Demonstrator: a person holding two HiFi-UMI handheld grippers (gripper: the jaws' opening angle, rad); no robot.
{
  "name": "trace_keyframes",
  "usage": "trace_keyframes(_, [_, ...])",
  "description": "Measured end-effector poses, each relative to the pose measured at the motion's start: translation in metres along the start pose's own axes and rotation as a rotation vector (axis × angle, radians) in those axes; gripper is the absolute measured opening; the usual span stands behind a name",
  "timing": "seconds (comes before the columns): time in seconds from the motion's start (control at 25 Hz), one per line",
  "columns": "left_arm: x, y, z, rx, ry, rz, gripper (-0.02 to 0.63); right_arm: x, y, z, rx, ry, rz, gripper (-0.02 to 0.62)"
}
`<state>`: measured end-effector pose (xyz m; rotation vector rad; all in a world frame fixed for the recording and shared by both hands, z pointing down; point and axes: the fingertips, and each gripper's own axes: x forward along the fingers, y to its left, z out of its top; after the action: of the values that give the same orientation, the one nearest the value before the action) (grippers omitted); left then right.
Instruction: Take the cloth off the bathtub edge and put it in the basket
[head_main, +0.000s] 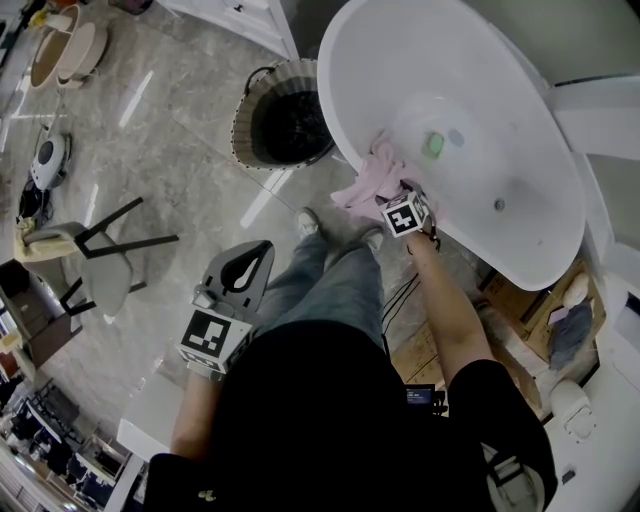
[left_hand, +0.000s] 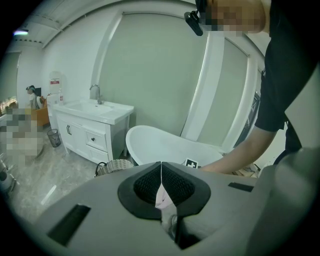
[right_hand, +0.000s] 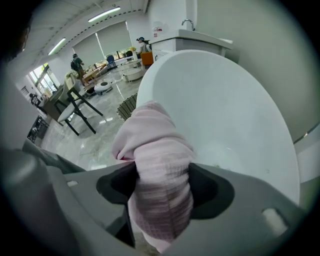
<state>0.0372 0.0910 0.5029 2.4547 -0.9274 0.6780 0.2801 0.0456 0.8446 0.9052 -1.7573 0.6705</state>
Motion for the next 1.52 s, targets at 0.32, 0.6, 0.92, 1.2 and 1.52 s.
trace_keyframes(0.32, [-0.010, 0.008, 0.001, 0.005, -0.021, -0.003, 0.014, -0.017, 0.007, 0.008, -0.041, 0.009, -0.030, 0.219])
trace_keyframes(0.6, [-0.022, 0.013, 0.005, -0.030, -0.046, 0.016, 0.014, -0.041, 0.016, 0.004, 0.090, -0.021, -0.025, 0.069])
trace_keyframes(0.92, [-0.033, 0.006, 0.023, 0.000, -0.102, 0.030, 0.014, -0.082, 0.019, 0.021, 0.116, -0.101, -0.030, 0.063])
trace_keyframes(1.2, [-0.035, -0.005, 0.041, 0.004, -0.138, 0.064, 0.014, -0.124, 0.026, 0.052, 0.087, -0.186, -0.012, 0.063])
trace_keyframes(1.52, [-0.045, -0.020, 0.061, -0.021, -0.190, 0.115, 0.014, -0.197, 0.038, 0.102, 0.044, -0.302, 0.071, 0.063])
